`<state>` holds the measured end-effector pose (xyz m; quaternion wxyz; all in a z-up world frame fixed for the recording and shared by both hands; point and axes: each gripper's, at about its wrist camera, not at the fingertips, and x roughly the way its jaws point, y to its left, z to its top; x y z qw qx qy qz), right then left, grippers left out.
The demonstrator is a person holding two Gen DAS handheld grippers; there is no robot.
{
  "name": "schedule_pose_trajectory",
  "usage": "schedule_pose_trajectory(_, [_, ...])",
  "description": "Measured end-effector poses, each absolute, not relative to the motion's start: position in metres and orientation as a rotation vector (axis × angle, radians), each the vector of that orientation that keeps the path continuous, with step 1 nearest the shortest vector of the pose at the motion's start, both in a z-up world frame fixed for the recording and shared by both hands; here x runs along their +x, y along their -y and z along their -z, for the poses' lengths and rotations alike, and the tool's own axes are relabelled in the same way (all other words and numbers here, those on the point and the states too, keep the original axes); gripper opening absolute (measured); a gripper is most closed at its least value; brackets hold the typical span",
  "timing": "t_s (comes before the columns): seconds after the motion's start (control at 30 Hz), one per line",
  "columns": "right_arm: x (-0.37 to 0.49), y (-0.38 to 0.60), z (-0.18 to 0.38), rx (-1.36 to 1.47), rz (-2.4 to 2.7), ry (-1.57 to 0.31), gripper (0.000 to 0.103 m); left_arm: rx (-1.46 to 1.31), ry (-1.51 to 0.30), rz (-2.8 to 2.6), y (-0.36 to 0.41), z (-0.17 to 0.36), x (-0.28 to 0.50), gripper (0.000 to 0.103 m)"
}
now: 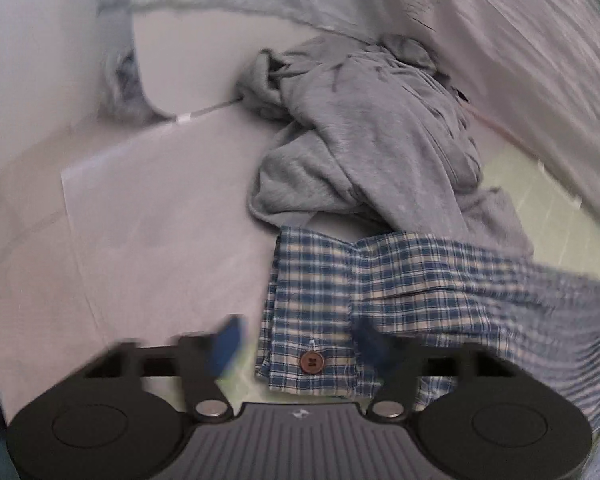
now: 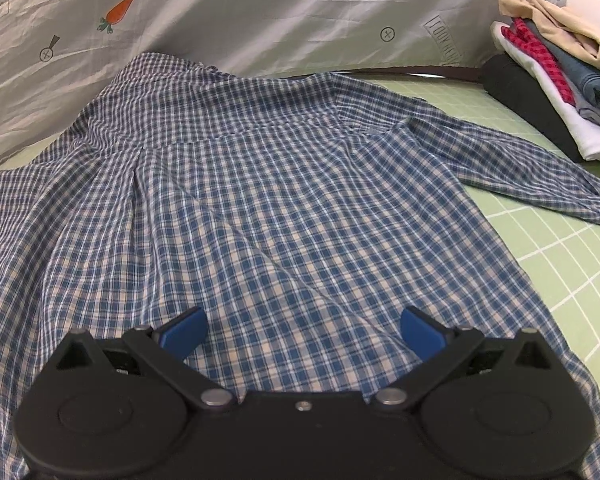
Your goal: Fold clothes
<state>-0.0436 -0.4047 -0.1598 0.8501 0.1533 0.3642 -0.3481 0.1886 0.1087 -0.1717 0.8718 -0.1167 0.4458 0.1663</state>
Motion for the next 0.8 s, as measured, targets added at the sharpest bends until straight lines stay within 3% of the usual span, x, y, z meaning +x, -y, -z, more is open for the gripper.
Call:
schedule_pose_trajectory(0.13, [-0.044, 0.404, 0.16, 0.319, 0.736, -0.756, 0.103, -0.217, -0.903, -0.358, -0.098, 0.168, 0.182, 0.004])
schedule_pose_trajectory(0.4, [-0.045, 0.405, 0.161, 0.313, 0.737, -0.746, 0.103, -0.423, -0.929, -0.351, -0.125, 0.136, 0.142, 0.004])
schedule_pose_trajectory(0.8, [-0.047, 0.405, 0.163, 0.307, 0.737, -0.733, 0.103, -0.518, -1.022, -0.406, -0.142, 0.17, 0.122, 0.005])
